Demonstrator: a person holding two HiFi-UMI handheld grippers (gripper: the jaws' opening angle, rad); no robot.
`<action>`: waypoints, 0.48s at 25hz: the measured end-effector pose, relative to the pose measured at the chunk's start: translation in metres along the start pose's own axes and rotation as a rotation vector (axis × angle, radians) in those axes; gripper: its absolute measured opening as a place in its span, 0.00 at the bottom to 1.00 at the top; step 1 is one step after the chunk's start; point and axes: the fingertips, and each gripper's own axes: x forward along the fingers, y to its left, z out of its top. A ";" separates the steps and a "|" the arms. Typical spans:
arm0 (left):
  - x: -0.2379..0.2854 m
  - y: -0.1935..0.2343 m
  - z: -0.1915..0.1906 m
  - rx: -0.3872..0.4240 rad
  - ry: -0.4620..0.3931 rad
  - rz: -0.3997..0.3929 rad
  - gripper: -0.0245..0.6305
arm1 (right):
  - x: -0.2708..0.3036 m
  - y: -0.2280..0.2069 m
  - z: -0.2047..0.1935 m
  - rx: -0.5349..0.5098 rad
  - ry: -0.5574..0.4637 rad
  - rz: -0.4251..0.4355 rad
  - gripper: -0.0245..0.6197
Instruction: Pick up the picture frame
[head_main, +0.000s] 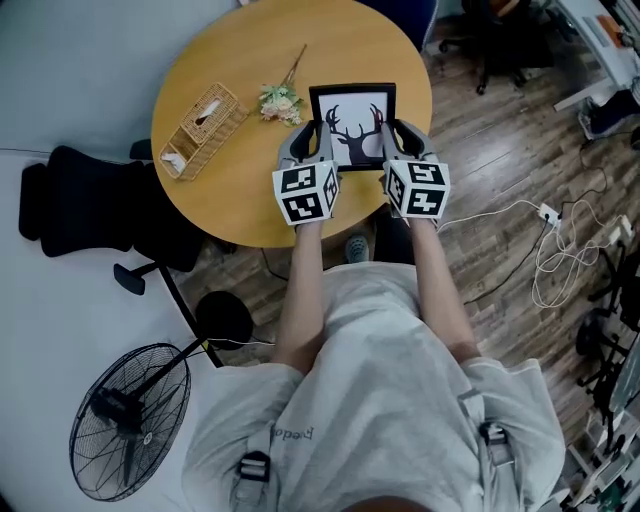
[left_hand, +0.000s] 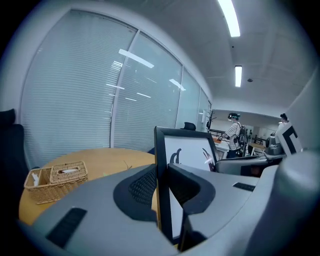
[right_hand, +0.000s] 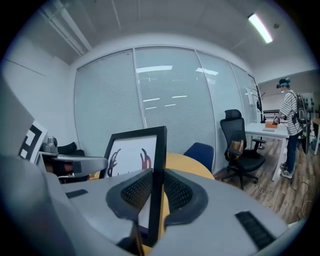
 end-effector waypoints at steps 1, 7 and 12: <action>-0.004 -0.001 0.008 0.007 -0.019 -0.004 0.17 | -0.003 0.002 0.009 -0.013 -0.021 -0.001 0.16; -0.026 0.000 0.053 0.053 -0.108 -0.013 0.17 | -0.020 0.019 0.051 -0.060 -0.118 0.004 0.16; -0.041 0.003 0.074 0.072 -0.151 -0.024 0.17 | -0.029 0.033 0.072 -0.089 -0.162 0.011 0.16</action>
